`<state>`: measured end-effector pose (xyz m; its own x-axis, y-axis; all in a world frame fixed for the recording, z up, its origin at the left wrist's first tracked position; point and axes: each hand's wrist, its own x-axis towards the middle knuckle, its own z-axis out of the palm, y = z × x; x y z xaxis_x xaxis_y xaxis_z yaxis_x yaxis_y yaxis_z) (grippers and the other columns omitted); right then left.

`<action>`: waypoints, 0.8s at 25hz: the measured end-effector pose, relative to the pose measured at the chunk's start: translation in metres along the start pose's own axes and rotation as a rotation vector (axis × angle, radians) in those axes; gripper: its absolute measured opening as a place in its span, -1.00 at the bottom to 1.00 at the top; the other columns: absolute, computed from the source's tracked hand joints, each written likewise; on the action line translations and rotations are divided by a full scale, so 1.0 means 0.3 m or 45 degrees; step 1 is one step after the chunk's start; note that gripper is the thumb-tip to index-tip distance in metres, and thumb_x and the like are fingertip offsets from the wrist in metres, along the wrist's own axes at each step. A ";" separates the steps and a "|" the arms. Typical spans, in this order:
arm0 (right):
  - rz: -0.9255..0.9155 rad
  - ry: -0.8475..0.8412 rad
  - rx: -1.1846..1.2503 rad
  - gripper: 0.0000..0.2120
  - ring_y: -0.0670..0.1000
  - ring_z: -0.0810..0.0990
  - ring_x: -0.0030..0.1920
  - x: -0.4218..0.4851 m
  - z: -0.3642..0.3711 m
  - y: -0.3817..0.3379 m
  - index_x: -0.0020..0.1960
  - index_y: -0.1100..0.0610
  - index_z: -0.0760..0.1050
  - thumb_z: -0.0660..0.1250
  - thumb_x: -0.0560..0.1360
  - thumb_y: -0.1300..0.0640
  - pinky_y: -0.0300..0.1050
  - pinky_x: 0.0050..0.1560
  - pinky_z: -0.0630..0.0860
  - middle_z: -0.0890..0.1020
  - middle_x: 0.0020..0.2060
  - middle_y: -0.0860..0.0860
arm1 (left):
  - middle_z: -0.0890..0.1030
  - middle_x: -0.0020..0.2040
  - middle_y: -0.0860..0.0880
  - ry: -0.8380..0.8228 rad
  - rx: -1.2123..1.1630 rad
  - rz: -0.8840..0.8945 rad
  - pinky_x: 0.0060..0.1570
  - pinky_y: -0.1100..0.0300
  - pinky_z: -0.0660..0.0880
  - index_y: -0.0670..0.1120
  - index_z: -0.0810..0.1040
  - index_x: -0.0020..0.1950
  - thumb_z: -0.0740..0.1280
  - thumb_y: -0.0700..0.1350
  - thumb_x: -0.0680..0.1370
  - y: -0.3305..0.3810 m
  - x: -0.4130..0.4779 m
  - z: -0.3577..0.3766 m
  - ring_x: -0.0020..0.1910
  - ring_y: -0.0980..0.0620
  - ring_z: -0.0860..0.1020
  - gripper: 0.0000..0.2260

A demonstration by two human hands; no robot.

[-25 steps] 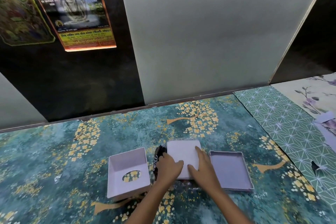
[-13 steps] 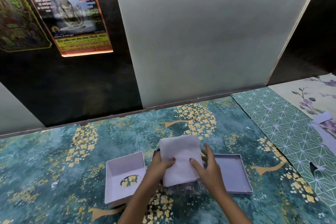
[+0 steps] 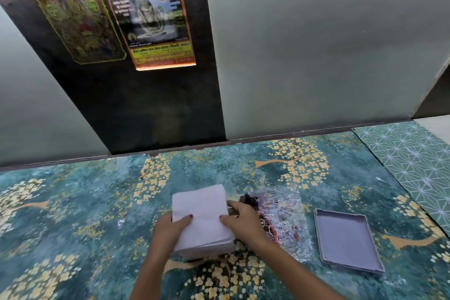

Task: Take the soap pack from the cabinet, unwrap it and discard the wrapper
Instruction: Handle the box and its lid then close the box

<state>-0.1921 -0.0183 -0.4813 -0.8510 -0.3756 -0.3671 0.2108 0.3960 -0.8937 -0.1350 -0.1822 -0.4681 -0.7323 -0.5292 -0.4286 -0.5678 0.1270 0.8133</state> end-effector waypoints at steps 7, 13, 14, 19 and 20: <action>-0.166 0.118 -0.273 -0.61 0.07 0.43 -0.07 0.016 0.025 0.030 0.29 0.17 0.41 0.26 0.46 0.17 -0.11 -0.01 0.42 0.42 0.00 0.12 | 0.58 0.07 -0.23 0.170 0.307 0.142 -0.07 0.02 0.53 -0.16 0.57 0.01 0.42 0.00 0.36 -0.071 0.041 0.068 -0.06 -0.17 0.54 -0.68; -0.590 0.190 -0.677 -0.41 0.12 0.32 0.34 0.032 0.006 0.041 0.41 0.06 0.19 0.26 0.42 0.03 0.02 0.31 0.35 0.35 0.32 0.11 | 0.32 0.34 -0.25 0.384 0.209 0.312 0.26 -0.12 0.36 -0.19 0.25 0.38 0.40 -0.18 0.43 -0.032 0.020 0.038 0.30 -0.23 0.36 -0.43; -0.792 0.204 -0.908 -0.42 0.16 0.34 0.35 0.040 0.006 0.046 0.37 0.06 0.25 0.28 0.39 0.01 0.12 0.32 0.36 0.40 0.32 0.12 | 0.35 0.34 -0.23 0.367 0.261 0.508 0.29 -0.12 0.34 -0.19 0.29 0.36 0.36 -0.22 0.45 -0.025 0.019 0.019 0.31 -0.20 0.35 -0.49; -0.661 -0.164 -1.391 -0.44 0.18 -0.03 0.50 0.066 0.009 0.008 0.42 0.04 0.14 0.21 0.47 -0.02 0.40 0.40 -0.07 0.19 0.48 0.06 | -0.01 0.54 0.02 -0.373 1.330 0.722 0.47 0.06 0.03 0.01 0.07 0.47 0.24 -0.08 0.53 -0.031 0.062 -0.057 0.52 -0.03 -0.04 -0.44; -0.596 -0.196 -1.439 -0.44 0.17 -0.09 0.50 0.068 0.009 -0.004 0.43 0.03 0.13 0.21 0.48 -0.03 0.41 0.39 -0.14 0.16 0.48 0.04 | -0.04 0.55 0.06 -0.398 1.439 0.670 0.48 0.02 -0.03 0.06 0.04 0.48 0.23 -0.04 0.53 -0.029 0.074 -0.058 0.53 -0.03 -0.09 -0.42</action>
<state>-0.2085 -0.0288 -0.4884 -0.6509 -0.7406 -0.1669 -0.6985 0.6703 -0.2506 -0.1398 -0.2096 -0.4778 -0.9339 0.0003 -0.3574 -0.0740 0.9782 0.1943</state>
